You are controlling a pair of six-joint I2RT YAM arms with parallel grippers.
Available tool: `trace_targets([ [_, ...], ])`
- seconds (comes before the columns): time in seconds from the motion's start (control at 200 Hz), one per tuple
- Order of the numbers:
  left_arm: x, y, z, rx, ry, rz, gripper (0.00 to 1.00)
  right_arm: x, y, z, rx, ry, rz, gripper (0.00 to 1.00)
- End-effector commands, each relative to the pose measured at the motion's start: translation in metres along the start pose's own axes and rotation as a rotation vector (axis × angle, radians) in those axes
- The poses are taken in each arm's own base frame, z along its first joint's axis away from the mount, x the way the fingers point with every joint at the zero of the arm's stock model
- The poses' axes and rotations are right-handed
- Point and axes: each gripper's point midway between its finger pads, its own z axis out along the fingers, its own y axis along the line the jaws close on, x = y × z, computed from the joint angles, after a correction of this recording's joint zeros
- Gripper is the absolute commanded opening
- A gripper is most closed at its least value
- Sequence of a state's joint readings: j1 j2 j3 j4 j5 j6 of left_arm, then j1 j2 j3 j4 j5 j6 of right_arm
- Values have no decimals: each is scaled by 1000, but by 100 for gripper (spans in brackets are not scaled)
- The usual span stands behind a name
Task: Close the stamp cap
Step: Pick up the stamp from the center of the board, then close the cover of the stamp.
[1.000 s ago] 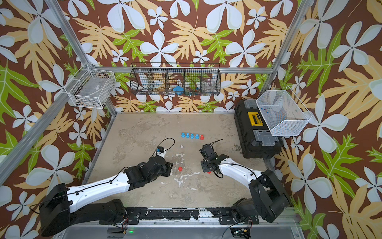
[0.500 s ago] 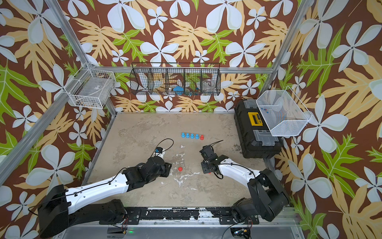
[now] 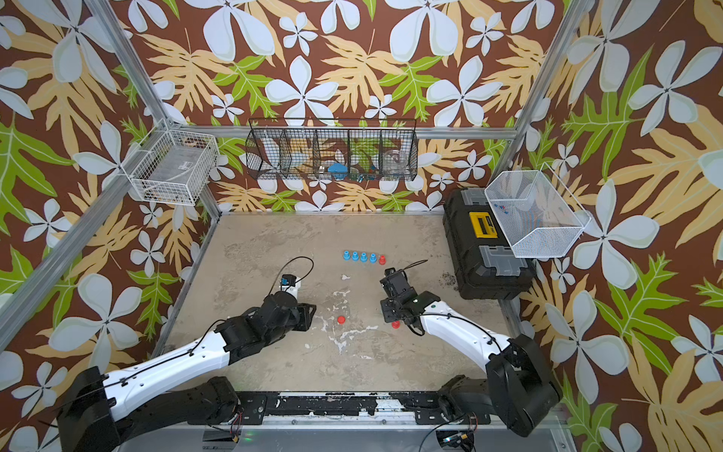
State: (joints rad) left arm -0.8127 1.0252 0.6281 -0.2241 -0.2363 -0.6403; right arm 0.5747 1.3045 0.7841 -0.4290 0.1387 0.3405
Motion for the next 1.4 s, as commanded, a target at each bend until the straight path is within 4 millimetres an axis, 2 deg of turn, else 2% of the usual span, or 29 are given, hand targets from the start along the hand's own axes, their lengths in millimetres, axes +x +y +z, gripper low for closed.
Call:
trace_targets([
  [0.0,-2,8,-9,-2,12,31,42,-10,1,-16,11,-18,-4,15],
  [0.165,-31,18,-39,-7,-62,20,42,-36,27,-42,-37,-84,-48,16],
  [0.33,-57,43,-63,-61,-128,20,42,-44,64,-46,-95,-86,-117,17],
  [0.405,-60,54,-69,-91,-139,16,42,-44,83,-42,-119,-77,-150,17],
  [0.611,-52,59,-65,-87,-154,28,42,-37,129,-29,-168,-43,-222,17],
  [0.746,-52,62,-65,-88,-177,36,42,-30,150,-22,-187,-22,-257,17],
  [1.066,-58,65,-71,-93,-229,35,42,-17,171,-3,-208,23,-282,17],
  [1.396,-55,63,-68,-79,-222,30,42,-16,181,1,-223,28,-281,16],
])
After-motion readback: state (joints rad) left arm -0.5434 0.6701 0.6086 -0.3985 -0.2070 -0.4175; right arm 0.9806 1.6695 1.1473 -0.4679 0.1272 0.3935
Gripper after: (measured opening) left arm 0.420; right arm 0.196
